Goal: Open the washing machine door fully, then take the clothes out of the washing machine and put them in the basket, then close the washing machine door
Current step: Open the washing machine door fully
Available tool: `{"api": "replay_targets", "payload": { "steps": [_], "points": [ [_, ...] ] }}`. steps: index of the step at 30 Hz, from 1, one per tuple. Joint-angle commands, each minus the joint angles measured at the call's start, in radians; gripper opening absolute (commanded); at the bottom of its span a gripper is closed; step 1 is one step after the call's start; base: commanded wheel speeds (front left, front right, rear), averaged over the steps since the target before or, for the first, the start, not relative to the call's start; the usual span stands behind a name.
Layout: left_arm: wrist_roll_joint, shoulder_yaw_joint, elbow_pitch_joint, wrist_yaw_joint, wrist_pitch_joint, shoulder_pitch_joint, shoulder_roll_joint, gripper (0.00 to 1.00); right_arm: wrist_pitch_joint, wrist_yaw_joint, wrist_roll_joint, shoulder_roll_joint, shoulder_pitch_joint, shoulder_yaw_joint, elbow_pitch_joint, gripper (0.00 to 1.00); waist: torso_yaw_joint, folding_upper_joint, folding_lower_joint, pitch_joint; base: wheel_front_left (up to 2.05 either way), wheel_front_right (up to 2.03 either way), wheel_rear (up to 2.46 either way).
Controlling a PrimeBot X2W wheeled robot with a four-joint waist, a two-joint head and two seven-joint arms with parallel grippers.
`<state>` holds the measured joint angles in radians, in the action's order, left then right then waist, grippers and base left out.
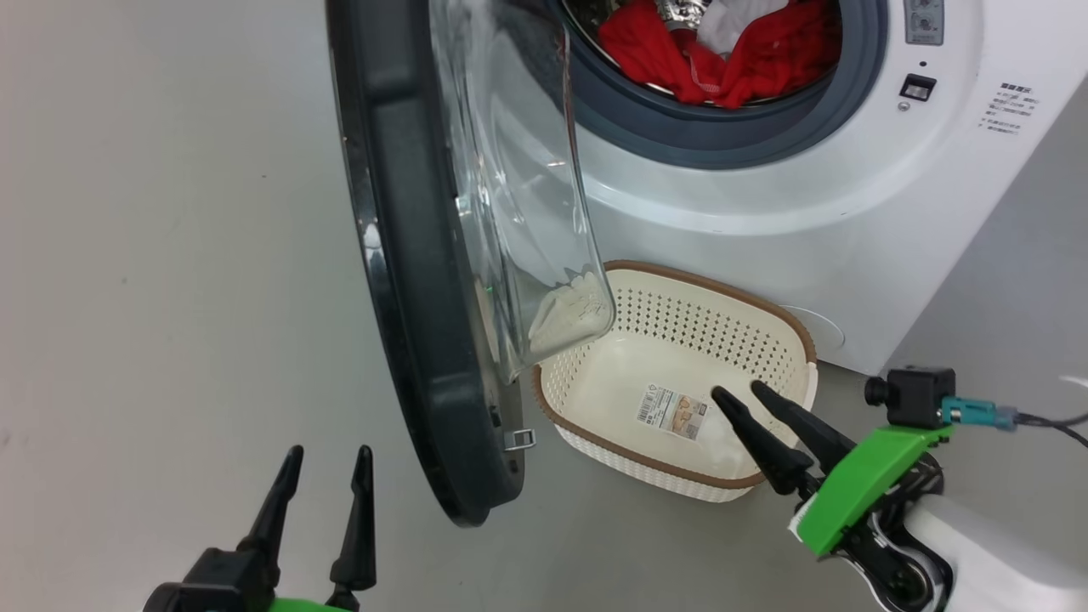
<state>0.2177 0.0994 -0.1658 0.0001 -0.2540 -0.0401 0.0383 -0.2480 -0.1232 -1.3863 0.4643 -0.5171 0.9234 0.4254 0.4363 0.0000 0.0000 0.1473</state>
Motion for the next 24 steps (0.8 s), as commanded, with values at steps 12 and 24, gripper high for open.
{"api": "replay_targets", "payload": {
  "steps": [12,24],
  "points": [
    [-0.015,-0.062,0.025,0.000,-0.008,0.000,0.012,1.00,-0.014,-0.008,0.344,-0.051,0.172,-0.297,0.025,1.00,-0.038,0.0000,0.0000,-0.005,0.00,0.00,0.00],
    [-0.018,-0.074,0.031,-0.002,-0.008,0.001,0.012,1.00,-0.014,-0.008,0.710,-0.155,0.292,-0.630,-0.071,1.00,-0.047,0.0000,0.0000,-0.009,0.00,0.00,0.00]
  ]
}}
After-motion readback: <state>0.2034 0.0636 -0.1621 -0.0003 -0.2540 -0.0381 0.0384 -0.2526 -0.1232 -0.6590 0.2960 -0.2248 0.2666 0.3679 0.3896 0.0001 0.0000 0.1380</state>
